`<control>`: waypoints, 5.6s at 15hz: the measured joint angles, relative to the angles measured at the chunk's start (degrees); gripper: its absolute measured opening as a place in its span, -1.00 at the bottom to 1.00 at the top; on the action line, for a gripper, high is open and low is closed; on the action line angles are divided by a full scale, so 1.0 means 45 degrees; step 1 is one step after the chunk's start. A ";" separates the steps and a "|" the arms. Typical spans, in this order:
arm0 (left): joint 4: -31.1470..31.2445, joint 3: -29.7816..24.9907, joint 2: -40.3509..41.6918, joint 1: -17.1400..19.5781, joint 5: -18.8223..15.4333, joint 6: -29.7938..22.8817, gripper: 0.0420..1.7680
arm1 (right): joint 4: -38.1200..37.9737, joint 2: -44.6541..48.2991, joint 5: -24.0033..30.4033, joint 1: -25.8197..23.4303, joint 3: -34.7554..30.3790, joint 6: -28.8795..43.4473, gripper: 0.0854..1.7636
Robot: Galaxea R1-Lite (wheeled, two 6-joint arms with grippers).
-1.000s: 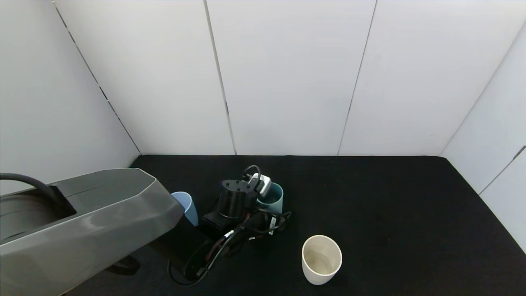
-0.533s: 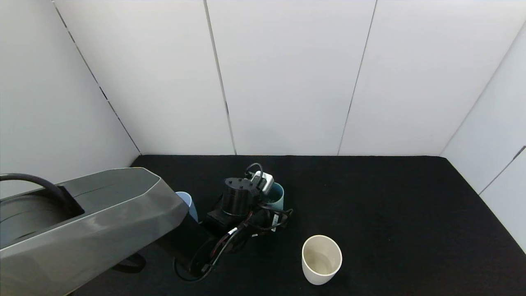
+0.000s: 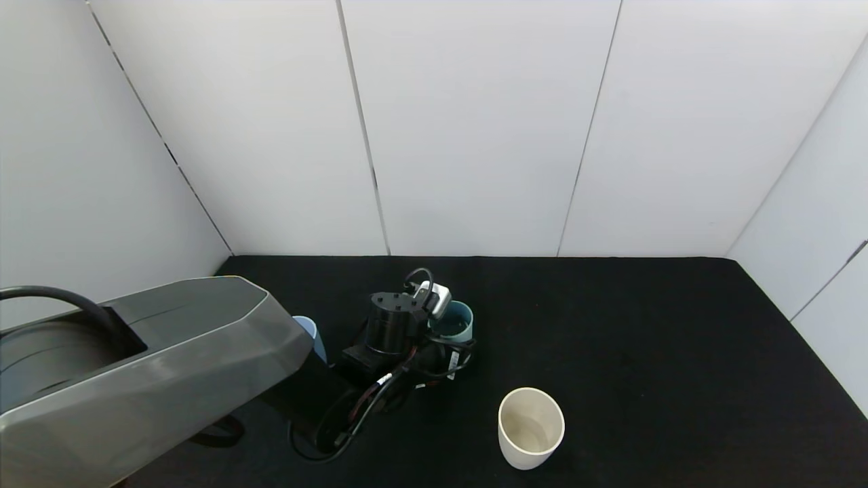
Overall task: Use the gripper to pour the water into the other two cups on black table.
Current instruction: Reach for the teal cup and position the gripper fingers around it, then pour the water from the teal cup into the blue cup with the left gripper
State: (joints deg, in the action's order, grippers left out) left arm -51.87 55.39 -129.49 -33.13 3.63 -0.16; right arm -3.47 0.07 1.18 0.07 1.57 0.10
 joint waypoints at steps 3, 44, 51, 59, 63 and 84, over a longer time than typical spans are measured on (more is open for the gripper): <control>0.0054 -0.0035 0.0065 0.0033 -0.0005 0.0014 0.29 | 0.0000 0.0000 0.0011 0.0000 0.0000 -0.0005 0.94; 0.9845 -0.2075 1.0516 1.0064 -0.3820 0.7813 0.28 | 0.0000 0.0000 0.0005 0.0000 0.0000 0.0003 0.94; 0.9861 -0.2579 1.0107 0.9113 -0.3067 0.9872 0.28 | -0.0005 0.0000 0.0000 0.0000 0.0000 0.0000 0.94; 0.9720 -0.2002 0.8899 0.8103 -0.0553 1.1814 0.28 | 0.0000 0.0000 0.0000 0.0000 0.0000 0.0000 0.94; 0.9747 -0.1311 0.8092 0.7637 0.0130 1.1857 0.28 | -0.0005 0.0000 0.0005 0.0000 0.0000 0.0000 0.94; 0.9641 -0.0612 0.7271 0.7528 0.1696 1.4545 0.27 | 0.0000 0.0000 0.0000 0.0000 0.0000 0.0000 0.94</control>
State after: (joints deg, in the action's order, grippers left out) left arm -8.48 52.64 -96.77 0.74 11.26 65.29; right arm -3.47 0.07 1.18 0.07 1.57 0.10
